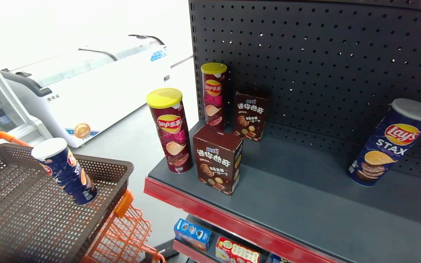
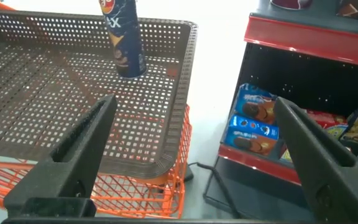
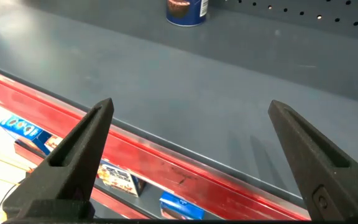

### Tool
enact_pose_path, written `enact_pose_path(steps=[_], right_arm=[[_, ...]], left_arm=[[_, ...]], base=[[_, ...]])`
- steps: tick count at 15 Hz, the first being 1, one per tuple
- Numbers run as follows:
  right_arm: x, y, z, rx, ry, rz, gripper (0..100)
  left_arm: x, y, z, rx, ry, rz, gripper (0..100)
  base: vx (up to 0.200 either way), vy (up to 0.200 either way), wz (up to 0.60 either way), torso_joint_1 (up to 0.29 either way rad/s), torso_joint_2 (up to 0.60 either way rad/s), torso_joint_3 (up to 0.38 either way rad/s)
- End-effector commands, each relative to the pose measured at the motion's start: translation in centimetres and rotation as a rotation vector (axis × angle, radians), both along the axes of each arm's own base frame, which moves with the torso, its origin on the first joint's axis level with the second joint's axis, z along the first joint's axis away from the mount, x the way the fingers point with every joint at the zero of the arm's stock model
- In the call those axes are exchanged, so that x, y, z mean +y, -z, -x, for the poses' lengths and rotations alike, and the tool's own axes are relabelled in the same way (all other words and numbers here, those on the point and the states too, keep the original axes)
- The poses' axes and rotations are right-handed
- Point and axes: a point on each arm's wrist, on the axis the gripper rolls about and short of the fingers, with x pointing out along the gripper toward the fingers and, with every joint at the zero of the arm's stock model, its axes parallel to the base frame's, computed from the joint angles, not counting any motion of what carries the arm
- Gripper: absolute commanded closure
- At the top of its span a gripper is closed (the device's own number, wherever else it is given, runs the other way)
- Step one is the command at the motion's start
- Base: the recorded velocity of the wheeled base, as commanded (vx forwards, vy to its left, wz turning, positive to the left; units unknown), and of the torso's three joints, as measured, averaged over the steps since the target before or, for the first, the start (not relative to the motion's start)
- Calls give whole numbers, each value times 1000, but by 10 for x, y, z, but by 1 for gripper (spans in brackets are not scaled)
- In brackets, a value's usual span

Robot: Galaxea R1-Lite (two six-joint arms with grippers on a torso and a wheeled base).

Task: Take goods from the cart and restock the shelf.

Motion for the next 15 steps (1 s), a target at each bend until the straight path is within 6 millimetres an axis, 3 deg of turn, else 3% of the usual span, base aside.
enact_pose_path(steps=[1,3,4,5,8,10,15], right_arm=[[0,0,0,1,0,0,0],[0,0,0,1,0,0,0],[0,0,0,1,0,0,0],[0,0,0,1,1,0,0],[0,0,0,1,0,0,0],[0,0,0,1,0,0,0],[0,0,0,1,0,0,0]], left_arm=[[0,0,0,-4,-13,-2,0],[0,-40,7,-38,-12,-103,0],[0,-42,6,-21,-11,-106,0],[1,-67,-4,61,-19,-112,0],[2,-95,-32,159,-100,-110,0],[10,-102,-66,262,-224,-80,0],[27,-98,-137,356,-212,-70,0]], base=[[0,0,0,0,0,0],[0,0,0,0,0,0],[0,0,0,0,0,0],[0,0,0,0,0,0],[0,0,0,0,0,0],[0,0,0,0,0,0],[0,0,0,0,0,0]])
